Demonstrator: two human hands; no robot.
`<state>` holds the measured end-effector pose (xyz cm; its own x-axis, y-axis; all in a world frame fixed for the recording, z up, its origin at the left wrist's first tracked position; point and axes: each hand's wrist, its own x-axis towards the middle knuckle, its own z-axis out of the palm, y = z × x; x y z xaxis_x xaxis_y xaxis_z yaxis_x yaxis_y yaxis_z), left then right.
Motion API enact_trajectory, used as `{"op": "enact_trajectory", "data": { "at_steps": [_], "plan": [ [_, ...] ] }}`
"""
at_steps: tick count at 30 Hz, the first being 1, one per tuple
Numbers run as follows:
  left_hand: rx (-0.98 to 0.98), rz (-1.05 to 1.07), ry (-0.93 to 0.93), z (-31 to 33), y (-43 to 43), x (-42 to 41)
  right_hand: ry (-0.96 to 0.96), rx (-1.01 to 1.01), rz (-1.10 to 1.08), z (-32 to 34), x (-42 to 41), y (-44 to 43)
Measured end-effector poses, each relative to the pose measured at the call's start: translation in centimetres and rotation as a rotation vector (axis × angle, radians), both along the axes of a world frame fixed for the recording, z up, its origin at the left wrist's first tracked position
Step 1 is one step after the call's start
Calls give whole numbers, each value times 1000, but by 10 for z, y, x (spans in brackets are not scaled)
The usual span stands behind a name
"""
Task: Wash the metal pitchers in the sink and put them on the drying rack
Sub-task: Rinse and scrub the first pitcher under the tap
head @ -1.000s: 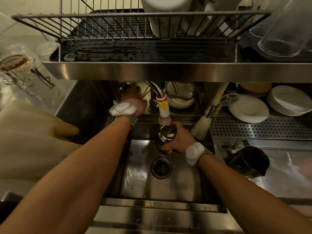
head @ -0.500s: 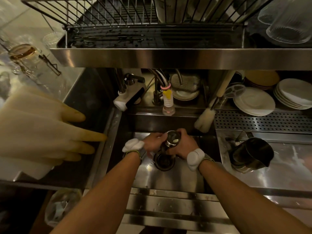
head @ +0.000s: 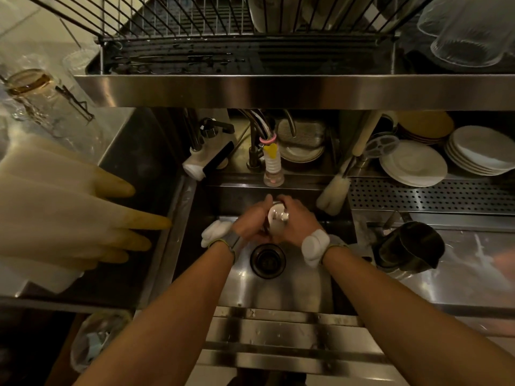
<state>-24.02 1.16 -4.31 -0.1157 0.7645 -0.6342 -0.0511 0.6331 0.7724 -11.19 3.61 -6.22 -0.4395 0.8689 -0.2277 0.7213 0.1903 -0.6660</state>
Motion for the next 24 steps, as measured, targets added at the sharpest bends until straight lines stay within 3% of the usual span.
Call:
{"op": "enact_trajectory", "data": {
  "at_steps": [3, 8, 11, 15, 17, 19, 21, 24],
  "plan": [
    [135, 107, -17, 6, 3, 2, 69, 104, -76, 3, -2, 4],
    [-184, -210, 20, -33, -34, 15, -92, -49, 168, -24, 12, -29],
    [-21, -48, 28, -24, -12, 17, -66, -40, 42, -15, 10, -12],
    [253, -13, 182, -16, 18, 14, 25, 213, -99, -9, -3, 7],
    [169, -66, 203, -38, 3, 15, 15, 132, -61, -24, 3, -3],
    [-113, -237, 121, -55, -27, 17, -85, -92, 145, -40, 13, -24],
    [-321, -303, -21, -54, -43, 18, -188, -193, 232, -50, 18, -35],
    [-108, -234, 29, -41, -18, 13, -56, -112, 62, -40, 11, -18]
  ]
}}
